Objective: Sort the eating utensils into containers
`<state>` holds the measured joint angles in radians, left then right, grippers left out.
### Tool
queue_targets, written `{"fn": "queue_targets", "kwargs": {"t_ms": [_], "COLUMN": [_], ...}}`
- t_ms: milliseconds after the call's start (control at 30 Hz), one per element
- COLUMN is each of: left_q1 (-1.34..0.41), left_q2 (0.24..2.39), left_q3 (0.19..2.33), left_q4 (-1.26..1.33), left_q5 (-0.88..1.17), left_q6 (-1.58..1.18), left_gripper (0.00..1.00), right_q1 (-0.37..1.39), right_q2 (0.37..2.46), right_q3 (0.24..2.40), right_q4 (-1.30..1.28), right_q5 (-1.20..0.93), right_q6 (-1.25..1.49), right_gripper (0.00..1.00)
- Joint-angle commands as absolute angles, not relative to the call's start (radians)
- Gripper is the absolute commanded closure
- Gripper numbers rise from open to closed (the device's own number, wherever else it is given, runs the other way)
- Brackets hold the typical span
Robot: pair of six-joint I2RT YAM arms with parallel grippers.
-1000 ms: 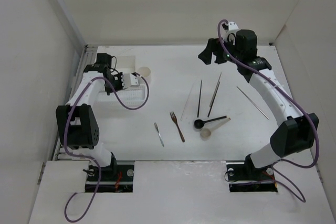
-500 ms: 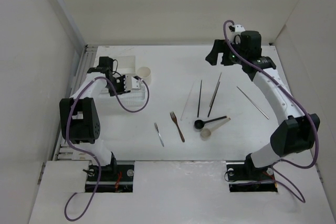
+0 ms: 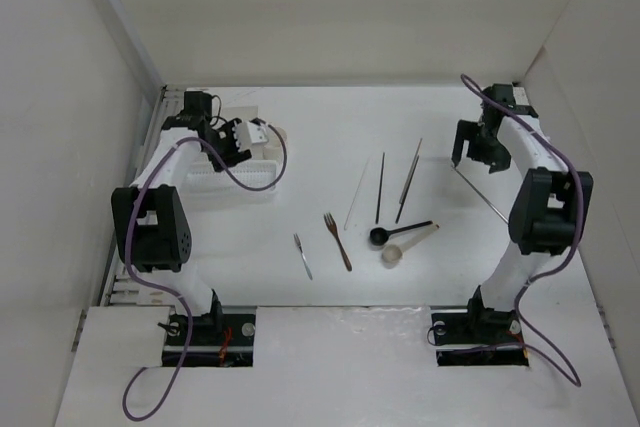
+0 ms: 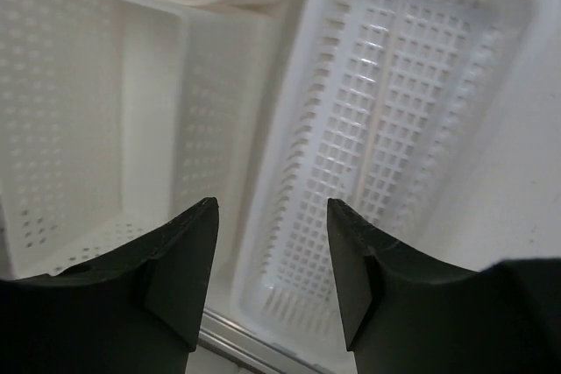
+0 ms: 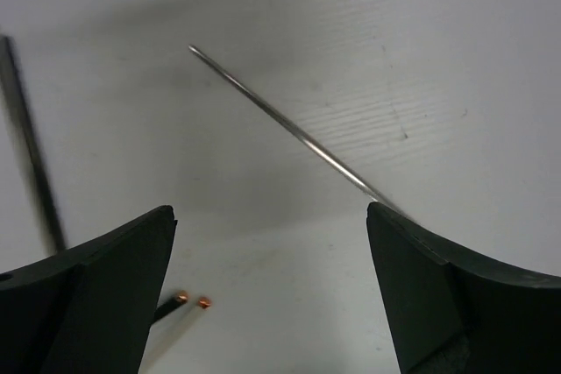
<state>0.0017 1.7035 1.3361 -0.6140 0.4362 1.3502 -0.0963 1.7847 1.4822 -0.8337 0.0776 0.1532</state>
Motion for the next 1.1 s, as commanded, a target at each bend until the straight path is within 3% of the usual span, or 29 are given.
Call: {"fn": "queue_targets", "kwargs": {"t_ms": [0,267,567,633,733,800,833,1000,1067], "left_q1": [0.005,0.005,0.005,0.005,0.005,0.005,0.005,0.005,0.005], "left_q2": [1.687,1.678,1.669,1.669,1.66,1.66,1.66,1.66,1.66], "left_q3": [1.434,1.537,1.646,1.657,1.666,1.666,1.678,1.698,1.698], "left_q4": [-0.595,-0.574,-0.54,-0.54,-0.551,-0.551,-0.551,-0.56,-0.56], "left_q5": [0.483,0.477,0.397,0.397,0.376,0.365,0.356,0.367,0.376], "left_q6": [1.194,0.95,0.692,0.683,0.683,0.683,0.683,0.661,0.641], "left_gripper": [0.5,0.5,0.5,0.5,0.5,0.5,0.5,0.49,0.42], "right_q1": [-0.083,-0.092,-0.101,-0.11,-0.12,-0.12,-0.12,-0.12,-0.12], "right_q2": [1.867,1.965,2.071,2.083,2.105,2.117,2.117,2.106,2.095], "right_q3": [1.561,1.558,1.552,1.534,1.534,1.534,1.534,1.523,1.523], "right_q4": [-0.988,-0.94,-0.887,-0.874,-0.864,-0.864,-0.864,-0.841,-0.832], "right_q5": [0.239,0.245,0.195,0.195,0.175,0.163,0.149,0.163,0.153], "right_q6": [0.005,-0.095,-0.147,-0.156,-0.156,-0.156,-0.156,-0.147,-0.147], "right_gripper": [0.06,0.1,0.3,0.37,0.58,0.79,0.97,1.0,1.0]}}
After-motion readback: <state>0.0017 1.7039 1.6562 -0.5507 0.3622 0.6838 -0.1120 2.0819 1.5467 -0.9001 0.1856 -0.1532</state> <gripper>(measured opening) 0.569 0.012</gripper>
